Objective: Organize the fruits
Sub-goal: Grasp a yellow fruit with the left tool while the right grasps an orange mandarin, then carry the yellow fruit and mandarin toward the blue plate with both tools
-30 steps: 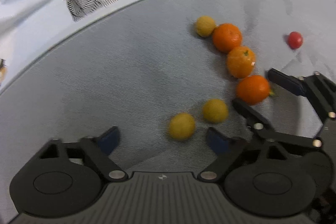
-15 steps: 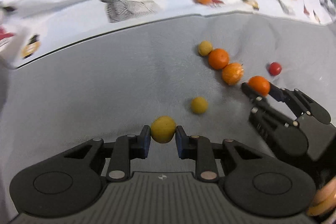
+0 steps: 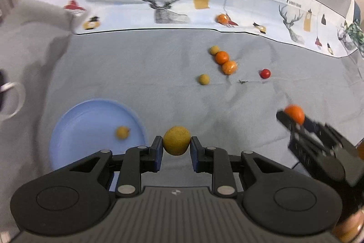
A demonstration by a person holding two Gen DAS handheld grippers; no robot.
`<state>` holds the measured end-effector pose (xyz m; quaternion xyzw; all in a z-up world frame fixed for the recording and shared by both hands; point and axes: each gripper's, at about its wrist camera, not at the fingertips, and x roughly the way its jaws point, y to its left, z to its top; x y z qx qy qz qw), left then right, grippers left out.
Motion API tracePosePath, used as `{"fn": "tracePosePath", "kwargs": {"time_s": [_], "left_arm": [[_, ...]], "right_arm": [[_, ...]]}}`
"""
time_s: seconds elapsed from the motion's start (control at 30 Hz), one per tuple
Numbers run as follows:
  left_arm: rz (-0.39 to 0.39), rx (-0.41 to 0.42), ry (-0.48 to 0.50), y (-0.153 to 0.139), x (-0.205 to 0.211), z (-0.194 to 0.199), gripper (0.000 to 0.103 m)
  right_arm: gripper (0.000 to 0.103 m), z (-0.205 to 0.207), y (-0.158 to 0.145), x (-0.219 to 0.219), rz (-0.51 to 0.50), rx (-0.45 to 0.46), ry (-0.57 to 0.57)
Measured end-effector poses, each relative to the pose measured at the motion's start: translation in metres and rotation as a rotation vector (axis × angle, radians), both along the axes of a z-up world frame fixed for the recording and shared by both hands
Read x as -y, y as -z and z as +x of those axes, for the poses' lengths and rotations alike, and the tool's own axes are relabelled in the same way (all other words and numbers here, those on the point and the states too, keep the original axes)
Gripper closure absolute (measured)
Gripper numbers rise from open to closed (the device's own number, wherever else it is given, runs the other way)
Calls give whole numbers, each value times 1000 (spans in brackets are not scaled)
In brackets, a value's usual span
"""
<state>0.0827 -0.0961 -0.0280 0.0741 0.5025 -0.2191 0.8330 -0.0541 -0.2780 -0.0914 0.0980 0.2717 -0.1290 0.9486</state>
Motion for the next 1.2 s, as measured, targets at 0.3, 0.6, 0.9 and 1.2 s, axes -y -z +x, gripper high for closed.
{"fn": "tracePosePath", "kwargs": {"time_s": [0.3,0.6,0.9,1.2], "left_arm": [[32,58,-122,-18,-75,-72,75],[-13,59,-191,-6,-126,-122,75],[-64,95,-181,-14,-144,-133,75],[-86,114,-173,-16,-149,-136,75]], "right_arm": [[66,-44,-42,-89,32,4,-255],[66,-67,-62,-146,-42,-23,-387],[66,-76,-70,-169,-117,-27,-390],[66,-75,-71,-179,-155,-46,-402]]}}
